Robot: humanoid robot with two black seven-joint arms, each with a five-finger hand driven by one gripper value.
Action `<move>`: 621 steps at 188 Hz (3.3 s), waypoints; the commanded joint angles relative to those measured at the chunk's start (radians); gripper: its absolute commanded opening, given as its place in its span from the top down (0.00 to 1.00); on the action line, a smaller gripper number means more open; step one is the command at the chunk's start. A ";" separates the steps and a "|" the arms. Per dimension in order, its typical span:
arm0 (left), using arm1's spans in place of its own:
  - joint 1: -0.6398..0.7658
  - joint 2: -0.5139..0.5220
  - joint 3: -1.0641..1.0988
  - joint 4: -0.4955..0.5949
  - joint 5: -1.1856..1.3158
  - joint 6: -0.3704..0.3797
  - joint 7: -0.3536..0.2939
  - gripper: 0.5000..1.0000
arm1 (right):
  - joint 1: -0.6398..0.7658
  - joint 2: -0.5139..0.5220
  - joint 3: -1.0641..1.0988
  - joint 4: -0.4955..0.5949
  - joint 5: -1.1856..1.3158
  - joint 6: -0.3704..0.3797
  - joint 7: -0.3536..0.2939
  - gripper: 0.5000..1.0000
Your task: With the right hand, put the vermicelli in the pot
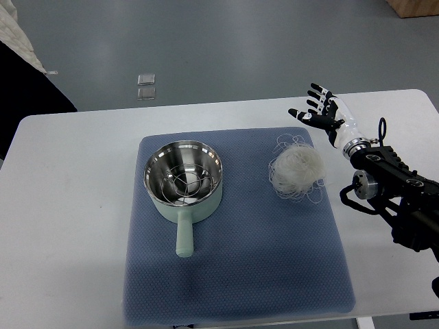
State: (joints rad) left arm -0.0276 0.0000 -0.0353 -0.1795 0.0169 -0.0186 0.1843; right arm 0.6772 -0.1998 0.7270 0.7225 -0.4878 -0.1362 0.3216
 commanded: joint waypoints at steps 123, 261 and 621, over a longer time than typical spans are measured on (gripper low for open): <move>0.000 0.000 -0.002 0.000 0.001 0.000 -0.002 0.00 | 0.009 -0.006 -0.015 0.003 -0.002 0.007 -0.001 0.15; 0.000 0.000 -0.003 0.002 0.000 0.000 -0.002 0.00 | 0.157 -0.135 -0.173 0.038 -0.339 0.219 0.007 0.15; 0.000 0.000 -0.003 0.003 0.000 0.002 -0.002 0.00 | 0.355 -0.263 -0.451 0.156 -1.233 0.291 0.122 1.00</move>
State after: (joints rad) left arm -0.0275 0.0000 -0.0384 -0.1764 0.0168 -0.0168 0.1825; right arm 0.9944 -0.4590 0.2371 0.8692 -1.7424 0.1538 0.4399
